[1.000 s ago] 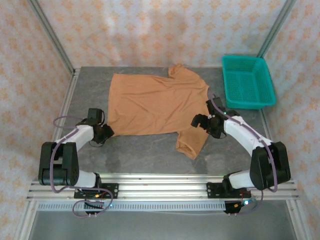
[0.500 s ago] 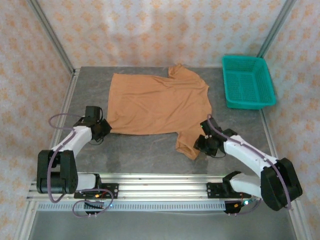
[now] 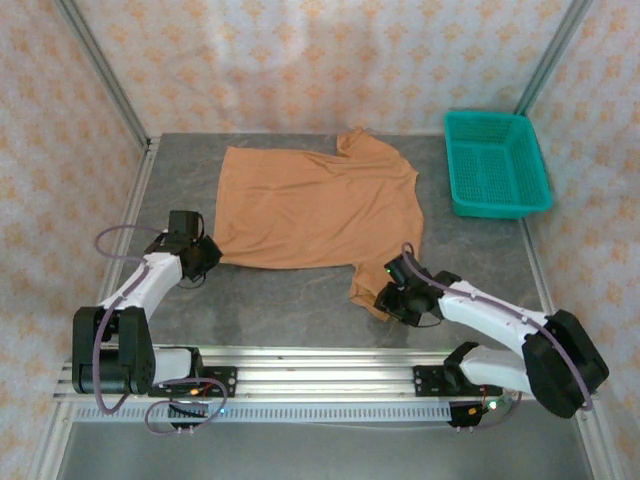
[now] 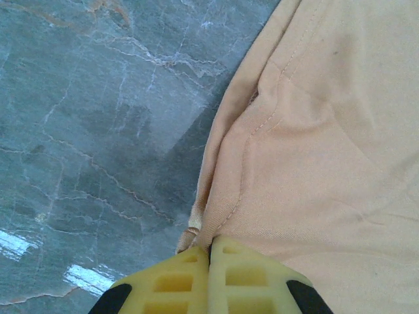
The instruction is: Fold the inside-out t-shirt
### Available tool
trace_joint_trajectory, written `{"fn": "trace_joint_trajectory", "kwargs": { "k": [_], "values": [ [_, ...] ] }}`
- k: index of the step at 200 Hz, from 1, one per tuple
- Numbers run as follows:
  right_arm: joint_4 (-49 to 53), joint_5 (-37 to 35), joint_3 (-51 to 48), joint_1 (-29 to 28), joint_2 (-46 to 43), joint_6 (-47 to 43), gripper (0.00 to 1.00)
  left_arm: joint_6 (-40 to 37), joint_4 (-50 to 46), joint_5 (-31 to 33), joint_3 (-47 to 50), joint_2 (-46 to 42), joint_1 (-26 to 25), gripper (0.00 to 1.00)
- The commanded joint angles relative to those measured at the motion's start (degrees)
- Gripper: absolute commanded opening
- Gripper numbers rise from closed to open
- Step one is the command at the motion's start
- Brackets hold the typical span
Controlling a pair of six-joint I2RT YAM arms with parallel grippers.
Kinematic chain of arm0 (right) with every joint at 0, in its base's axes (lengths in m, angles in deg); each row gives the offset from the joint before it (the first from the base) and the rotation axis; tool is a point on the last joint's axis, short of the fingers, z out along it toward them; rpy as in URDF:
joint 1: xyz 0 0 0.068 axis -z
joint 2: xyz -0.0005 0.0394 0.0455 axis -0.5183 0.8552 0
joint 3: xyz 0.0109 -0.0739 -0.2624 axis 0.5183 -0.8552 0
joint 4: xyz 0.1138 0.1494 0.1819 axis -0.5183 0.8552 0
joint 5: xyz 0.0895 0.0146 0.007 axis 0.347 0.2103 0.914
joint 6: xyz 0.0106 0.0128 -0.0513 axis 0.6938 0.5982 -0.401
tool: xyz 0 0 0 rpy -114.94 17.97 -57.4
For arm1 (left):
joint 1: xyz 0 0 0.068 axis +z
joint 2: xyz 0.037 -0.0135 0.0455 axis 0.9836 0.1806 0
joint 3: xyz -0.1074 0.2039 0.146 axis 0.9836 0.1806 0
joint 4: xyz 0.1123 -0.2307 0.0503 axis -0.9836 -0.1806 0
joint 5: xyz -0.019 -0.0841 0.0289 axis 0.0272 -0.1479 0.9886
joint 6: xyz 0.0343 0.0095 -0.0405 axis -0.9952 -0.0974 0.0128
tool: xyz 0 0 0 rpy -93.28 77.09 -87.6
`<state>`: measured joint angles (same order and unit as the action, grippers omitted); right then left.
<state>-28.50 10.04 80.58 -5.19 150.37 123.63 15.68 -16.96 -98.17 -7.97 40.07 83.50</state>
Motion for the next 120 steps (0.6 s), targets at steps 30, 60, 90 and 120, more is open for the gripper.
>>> {"fn": "trace_joint_trajectory", "kwargs": {
  "k": [30,60,90,120],
  "values": [
    [-2.6,-2.0,-2.5,-0.8,2.5,2.3,0.39,0.1,-1.6,1.3,-1.1,0.2,0.6,0.00],
    [-0.1,-2.2,-1.5,-0.9,1.4,1.8,0.11,-0.3,-3.2,1.2,-2.0,-0.4,0.6,0.00],
    [12.4,-7.0,8.1,-0.7,-5.0,-6.9,0.00,-1.5,-8.8,2.0,-4.9,-4.0,0.6,0.00],
    [30.4,-15.5,24.6,-0.3,-8.9,-18.7,0.00,-3.3,-17.2,5.6,-10.1,-10.7,0.6,0.00]
  ]
}}
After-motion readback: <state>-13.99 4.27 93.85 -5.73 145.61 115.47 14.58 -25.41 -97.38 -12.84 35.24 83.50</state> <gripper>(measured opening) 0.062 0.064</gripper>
